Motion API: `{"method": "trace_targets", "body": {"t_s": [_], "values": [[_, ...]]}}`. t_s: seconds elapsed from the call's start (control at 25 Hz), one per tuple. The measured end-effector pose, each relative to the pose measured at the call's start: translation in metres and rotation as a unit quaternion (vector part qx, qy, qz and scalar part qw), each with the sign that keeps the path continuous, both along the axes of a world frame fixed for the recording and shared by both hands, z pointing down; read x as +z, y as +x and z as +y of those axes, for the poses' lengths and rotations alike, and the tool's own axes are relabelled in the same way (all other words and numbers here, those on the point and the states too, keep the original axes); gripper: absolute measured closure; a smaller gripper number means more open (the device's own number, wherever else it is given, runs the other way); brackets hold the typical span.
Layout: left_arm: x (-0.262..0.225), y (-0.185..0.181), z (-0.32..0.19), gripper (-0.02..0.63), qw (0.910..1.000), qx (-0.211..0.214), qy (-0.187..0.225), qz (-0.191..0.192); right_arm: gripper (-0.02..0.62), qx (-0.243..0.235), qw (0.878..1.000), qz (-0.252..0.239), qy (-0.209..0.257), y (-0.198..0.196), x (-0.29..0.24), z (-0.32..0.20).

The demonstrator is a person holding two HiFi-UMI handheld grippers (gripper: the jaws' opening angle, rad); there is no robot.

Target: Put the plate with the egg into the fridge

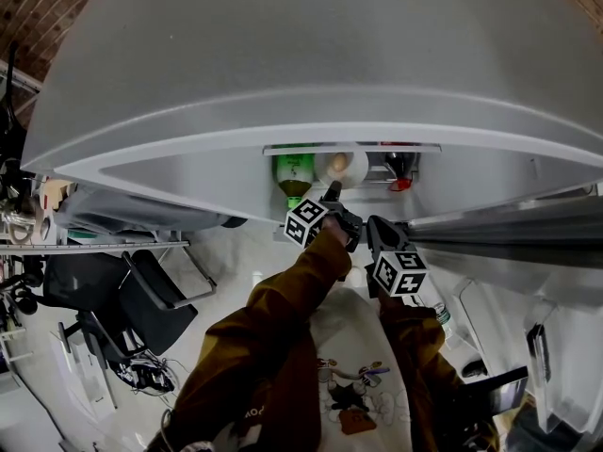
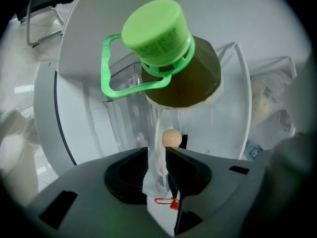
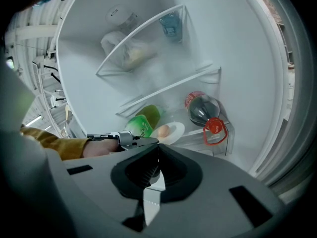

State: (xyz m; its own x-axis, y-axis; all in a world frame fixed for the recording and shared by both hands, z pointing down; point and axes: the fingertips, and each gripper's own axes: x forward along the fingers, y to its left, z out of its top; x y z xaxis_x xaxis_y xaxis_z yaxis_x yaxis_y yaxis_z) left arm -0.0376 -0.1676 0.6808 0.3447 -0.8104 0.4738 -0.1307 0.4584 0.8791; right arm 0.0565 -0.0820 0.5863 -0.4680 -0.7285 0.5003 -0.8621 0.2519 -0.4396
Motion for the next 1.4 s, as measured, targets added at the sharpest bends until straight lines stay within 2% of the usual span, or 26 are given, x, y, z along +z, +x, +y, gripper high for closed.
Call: {"method": "trace_targets", "body": {"t_s": [0.32, 0.72, 1.16, 1.4], "values": [[0.002, 0.004, -0.005, 0.584, 0.9997, 0.003, 0.006, 0.025, 0.589, 0.005, 1.0, 0.002, 0.002, 0.004, -0.001, 0.0], [-0.004, 0.004, -0.016, 0.589, 0.9994, 0.001, 0.013, 0.034, 0.589, 0.008, 1.0, 0.003, 0.004, 0.005, -0.003, 0.002], [0.004, 0.002, -0.027, 0.588, 0.9995, -0.006, -0.013, 0.029, 0.589, 0.021, 1.0, 0.004, -0.002, 0.017, -0.001, 0.005], [0.003, -0.003, -0.032, 0.57, 0.9998, -0.005, 0.009, 0.019, 0.589, 0.019, 1.0, 0.004, -0.004, 0.016, -0.001, 0.004]]}}
